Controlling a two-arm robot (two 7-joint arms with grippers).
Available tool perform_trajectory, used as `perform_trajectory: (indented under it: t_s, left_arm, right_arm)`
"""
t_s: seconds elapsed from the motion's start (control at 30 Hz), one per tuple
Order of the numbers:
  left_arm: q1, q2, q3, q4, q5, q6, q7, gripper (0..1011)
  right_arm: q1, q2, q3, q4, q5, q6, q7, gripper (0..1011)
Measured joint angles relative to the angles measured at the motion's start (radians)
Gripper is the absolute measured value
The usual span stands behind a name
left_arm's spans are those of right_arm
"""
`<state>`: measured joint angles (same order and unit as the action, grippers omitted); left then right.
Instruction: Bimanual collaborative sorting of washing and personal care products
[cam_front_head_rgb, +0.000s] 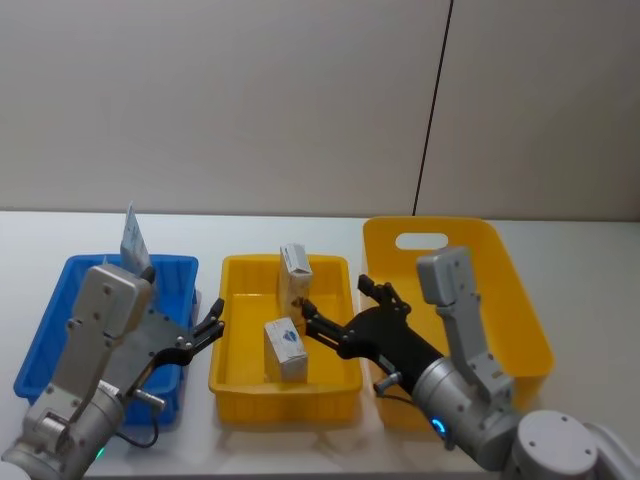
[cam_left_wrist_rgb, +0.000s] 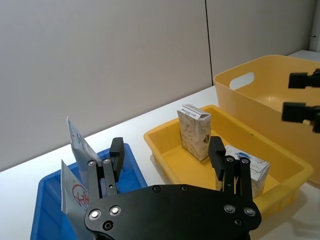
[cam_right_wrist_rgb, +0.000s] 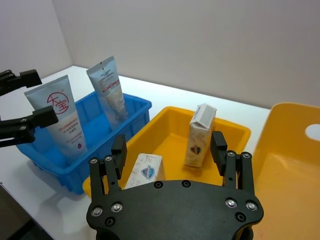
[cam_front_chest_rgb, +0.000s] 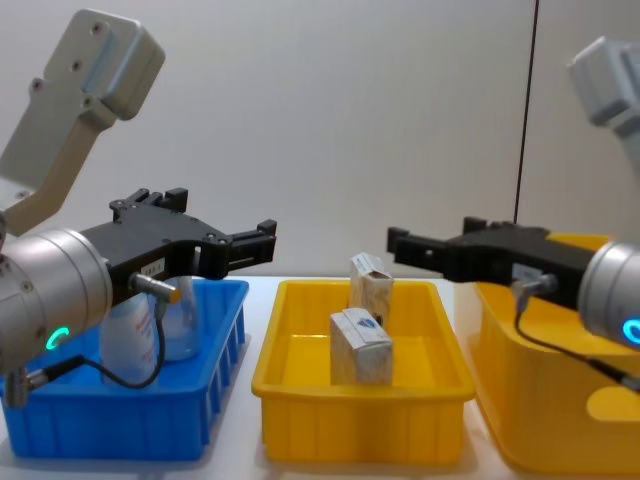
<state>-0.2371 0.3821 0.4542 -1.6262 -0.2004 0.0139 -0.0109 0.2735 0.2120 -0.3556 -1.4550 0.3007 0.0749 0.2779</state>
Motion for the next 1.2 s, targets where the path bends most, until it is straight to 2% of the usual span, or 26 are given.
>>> perform_trajectory:
  t_s: [0.57, 1.2]
  left_arm:
    - [0.0, 0.0, 0.0, 0.0, 0.0, 0.0, 0.0, 1001]
    - [0.0, 0.0, 0.0, 0.0, 0.0, 0.0, 0.0, 1001]
  right_arm:
    - [0.046, -0.079, -0.049, 0.098, -0.027, 0.045, -0.014, 1002]
    - [0.044, -0.135, -0.072, 0.117, -0.073, 0.144, -0.087, 1002]
